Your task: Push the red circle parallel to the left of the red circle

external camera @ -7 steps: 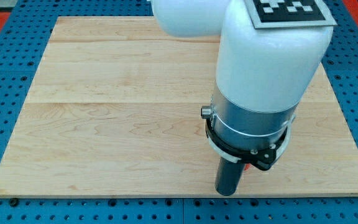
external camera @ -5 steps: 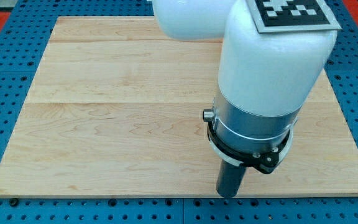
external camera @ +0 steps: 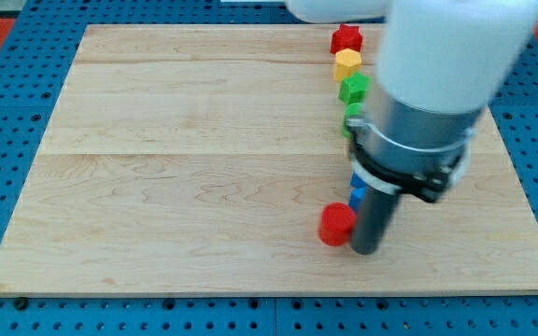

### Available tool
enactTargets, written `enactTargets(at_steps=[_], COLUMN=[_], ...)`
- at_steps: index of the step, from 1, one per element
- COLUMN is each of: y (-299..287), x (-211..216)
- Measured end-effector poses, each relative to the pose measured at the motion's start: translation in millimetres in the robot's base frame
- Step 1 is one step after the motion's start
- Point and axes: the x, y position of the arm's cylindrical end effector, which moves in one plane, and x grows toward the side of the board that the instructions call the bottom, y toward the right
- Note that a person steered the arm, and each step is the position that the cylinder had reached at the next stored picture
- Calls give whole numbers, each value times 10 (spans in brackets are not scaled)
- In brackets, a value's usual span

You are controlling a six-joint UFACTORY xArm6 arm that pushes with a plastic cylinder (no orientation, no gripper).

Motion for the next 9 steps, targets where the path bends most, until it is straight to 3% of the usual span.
enactTargets(at_steps=[2,4,7,8,9], y=[-350,-439,-553,10,981], x=[-589,-801,-29,71,49])
